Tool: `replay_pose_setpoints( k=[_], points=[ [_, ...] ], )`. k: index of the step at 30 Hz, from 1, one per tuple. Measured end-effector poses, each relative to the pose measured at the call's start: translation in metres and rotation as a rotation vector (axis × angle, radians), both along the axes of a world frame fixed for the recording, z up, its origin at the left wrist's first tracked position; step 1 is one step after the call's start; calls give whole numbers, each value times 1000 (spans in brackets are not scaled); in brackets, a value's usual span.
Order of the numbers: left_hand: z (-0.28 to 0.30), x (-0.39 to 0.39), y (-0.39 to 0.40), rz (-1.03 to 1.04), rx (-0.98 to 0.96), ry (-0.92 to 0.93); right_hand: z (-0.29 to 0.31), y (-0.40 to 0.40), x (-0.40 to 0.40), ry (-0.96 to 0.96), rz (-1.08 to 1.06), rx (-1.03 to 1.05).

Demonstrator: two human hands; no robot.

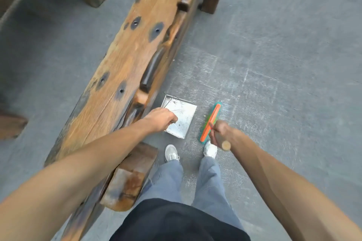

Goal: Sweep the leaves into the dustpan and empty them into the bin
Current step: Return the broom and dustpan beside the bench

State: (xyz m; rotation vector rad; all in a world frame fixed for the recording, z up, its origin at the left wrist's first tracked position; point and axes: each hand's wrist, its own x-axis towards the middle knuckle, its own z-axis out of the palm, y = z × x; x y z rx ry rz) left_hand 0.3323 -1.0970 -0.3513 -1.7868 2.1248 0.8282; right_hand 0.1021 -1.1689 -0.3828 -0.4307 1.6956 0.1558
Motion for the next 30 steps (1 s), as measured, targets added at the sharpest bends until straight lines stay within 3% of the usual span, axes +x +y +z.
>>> replay_pose_setpoints(
  k=[3, 9, 13, 17, 30],
  points=[
    [-5, 2, -8, 28, 23, -45, 0, -32, 23, 42, 81, 45],
    [-8, 4, -20, 71, 144, -157, 10, -65, 67, -107, 24, 60],
    [-13, 15, -15, 70, 218, -223, 10, -73, 98, -228, 201, 84],
    [-23, 22, -9, 107, 287, -238, 13, -66, 134, -225, 398, 8],
    [-50, 20, -8, 243, 198, -251, -20, -29, 215, -215, 599, -83]
  ],
)
